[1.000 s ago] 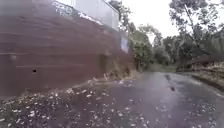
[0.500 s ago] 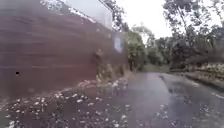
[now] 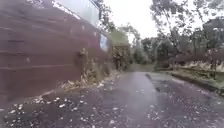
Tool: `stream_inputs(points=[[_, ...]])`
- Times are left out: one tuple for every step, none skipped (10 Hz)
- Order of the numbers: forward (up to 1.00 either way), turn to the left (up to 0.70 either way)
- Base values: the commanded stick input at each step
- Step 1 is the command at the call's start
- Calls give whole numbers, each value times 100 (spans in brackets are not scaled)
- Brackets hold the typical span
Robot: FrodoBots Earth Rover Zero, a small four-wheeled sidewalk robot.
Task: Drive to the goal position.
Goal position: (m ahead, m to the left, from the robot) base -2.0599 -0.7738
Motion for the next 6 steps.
stream_inputs(points=[[4, -16], [4, -16], [4, -16], [4, -16], [4, -16], [4, -10]])
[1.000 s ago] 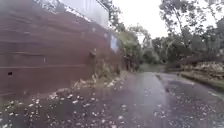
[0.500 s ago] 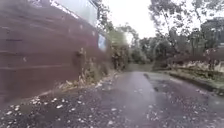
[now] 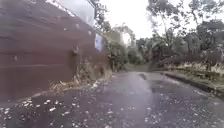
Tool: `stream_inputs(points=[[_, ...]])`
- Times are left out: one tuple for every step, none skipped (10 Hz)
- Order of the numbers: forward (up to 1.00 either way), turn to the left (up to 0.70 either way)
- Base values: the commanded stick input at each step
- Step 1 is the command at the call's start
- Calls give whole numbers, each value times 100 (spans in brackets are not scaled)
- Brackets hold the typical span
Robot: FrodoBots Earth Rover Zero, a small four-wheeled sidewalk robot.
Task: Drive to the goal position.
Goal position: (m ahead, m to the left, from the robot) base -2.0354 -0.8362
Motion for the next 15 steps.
stream_inputs(points=[[25, 6], [37, 3], [41, 2], [43, 2], [43, 2], [43, 3], [43, 3], [43, 3], [44, 3], [45, 2], [45, 2], [45, 2], [45, 2], [45, 2], [45, -20]])
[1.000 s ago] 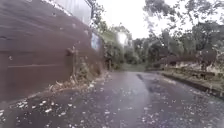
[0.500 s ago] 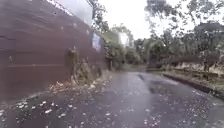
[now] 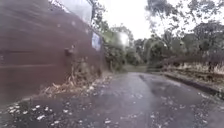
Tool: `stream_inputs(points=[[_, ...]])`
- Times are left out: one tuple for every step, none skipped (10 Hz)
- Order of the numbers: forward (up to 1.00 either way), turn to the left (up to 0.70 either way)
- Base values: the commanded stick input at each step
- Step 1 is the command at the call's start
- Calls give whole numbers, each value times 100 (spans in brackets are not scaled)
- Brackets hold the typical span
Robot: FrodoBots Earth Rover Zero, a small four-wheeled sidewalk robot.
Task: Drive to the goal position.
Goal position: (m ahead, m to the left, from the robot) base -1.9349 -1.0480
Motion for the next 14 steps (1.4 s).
stream_inputs(points=[[44, -24], [34, -84], [29, -74], [26, -87], [22, -87], [21, -85], [21, -84], [21, -84], [21, -84], [26, -66], [32, -79], [34, -84], [34, -84], [34, -84]])
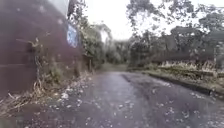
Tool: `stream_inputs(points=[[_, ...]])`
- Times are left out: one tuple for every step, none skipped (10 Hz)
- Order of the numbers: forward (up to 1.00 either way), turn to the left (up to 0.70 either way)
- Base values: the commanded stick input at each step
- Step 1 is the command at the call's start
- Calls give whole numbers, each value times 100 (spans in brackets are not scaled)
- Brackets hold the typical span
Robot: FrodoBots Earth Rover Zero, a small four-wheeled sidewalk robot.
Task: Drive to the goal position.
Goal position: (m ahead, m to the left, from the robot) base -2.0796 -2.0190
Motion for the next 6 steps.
stream_inputs(points=[[34, -84], [34, -84], [34, -84], [34, -84], [34, -84], [34, -84]])
